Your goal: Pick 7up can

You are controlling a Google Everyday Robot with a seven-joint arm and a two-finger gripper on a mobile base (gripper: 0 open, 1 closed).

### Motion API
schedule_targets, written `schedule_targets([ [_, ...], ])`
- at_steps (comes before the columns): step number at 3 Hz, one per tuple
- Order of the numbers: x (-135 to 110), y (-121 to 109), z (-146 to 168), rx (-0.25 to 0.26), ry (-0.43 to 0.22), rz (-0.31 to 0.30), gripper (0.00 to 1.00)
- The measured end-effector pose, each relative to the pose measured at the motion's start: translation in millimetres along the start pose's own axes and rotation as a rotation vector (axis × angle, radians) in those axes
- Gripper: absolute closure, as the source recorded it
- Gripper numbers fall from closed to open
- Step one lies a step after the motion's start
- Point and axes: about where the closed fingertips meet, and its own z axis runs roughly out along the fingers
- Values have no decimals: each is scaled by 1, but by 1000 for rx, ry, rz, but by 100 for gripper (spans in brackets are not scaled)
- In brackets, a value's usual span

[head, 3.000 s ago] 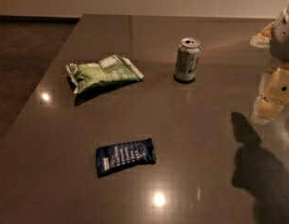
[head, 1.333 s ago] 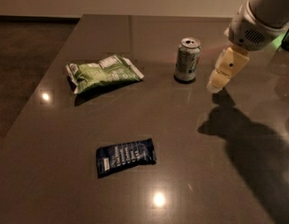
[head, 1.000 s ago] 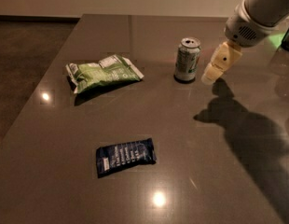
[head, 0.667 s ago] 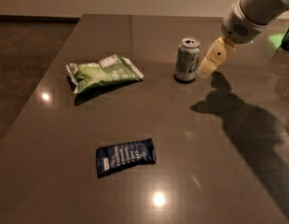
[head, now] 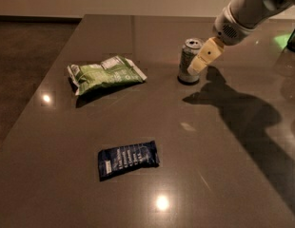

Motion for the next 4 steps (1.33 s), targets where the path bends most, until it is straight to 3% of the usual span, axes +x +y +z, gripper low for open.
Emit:
schedule_targets([
  [2, -19, 5, 16, -43, -37, -4, 0],
  [3, -23, 4, 19, -53, -48, -1, 24],
  [4, -26, 3, 18, -59, -57, -3, 54],
])
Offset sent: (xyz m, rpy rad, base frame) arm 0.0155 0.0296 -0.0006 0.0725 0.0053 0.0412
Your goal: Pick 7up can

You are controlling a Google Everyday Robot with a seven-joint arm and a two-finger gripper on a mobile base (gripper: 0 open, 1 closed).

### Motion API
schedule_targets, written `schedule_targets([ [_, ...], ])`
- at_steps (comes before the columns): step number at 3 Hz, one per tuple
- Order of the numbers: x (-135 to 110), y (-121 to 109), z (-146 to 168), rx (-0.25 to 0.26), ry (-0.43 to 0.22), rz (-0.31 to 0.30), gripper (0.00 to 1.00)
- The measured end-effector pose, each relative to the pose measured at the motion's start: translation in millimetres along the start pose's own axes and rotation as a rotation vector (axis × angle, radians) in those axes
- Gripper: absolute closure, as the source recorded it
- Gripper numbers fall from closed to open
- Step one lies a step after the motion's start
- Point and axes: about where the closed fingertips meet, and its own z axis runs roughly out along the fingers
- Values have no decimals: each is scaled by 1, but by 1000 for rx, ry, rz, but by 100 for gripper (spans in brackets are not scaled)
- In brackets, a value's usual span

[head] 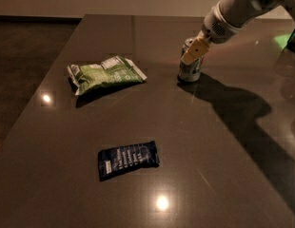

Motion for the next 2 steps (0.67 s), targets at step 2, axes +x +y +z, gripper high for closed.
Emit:
schedule_targets([
  [2, -19, 7, -27, -25, -34, -54, 99],
])
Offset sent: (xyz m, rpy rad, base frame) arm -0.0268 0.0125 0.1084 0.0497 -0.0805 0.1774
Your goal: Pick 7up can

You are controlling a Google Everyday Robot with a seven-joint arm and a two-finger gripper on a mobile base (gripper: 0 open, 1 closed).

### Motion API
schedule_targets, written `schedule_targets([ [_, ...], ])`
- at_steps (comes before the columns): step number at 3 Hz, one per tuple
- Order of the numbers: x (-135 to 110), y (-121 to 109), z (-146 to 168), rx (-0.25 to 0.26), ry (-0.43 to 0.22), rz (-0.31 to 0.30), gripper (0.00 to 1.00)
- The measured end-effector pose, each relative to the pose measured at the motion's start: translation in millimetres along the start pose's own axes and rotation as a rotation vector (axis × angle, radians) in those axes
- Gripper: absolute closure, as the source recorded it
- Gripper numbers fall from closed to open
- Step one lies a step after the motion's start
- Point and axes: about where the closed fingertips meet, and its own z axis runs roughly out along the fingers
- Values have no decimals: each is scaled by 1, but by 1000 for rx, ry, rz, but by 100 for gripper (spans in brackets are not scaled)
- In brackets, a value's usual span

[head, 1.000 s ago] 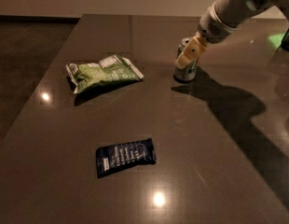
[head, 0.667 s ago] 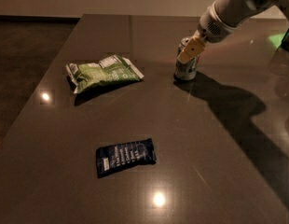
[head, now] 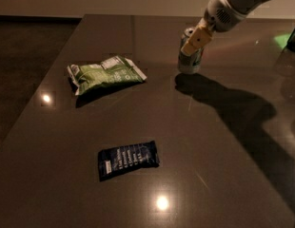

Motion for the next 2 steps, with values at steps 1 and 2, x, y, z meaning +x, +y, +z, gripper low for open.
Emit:
schedule_targets([
  [1, -30, 13, -43, -26, -50, -91, 100],
  [2, -45, 20, -63, -36, -73, -138, 100],
])
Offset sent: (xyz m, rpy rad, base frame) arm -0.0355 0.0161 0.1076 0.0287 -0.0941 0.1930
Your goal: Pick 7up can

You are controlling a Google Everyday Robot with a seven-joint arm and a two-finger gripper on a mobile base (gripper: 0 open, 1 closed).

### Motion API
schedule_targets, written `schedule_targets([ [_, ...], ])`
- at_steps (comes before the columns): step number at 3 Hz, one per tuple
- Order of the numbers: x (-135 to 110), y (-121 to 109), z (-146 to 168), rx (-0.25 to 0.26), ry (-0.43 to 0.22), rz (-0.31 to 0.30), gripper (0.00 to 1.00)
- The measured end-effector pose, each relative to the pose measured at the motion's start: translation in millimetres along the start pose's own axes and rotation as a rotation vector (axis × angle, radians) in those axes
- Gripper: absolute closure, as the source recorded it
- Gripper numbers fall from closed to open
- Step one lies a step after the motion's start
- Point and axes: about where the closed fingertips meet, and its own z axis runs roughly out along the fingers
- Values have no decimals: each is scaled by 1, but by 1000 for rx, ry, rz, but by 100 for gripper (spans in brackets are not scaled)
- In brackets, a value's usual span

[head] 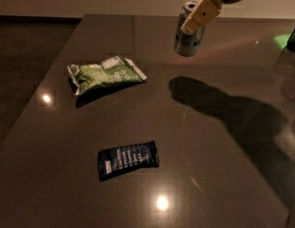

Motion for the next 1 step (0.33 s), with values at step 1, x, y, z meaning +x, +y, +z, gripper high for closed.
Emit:
schedule_targets([
  [1, -3, 1, -4, -1, -5, -8, 100],
])
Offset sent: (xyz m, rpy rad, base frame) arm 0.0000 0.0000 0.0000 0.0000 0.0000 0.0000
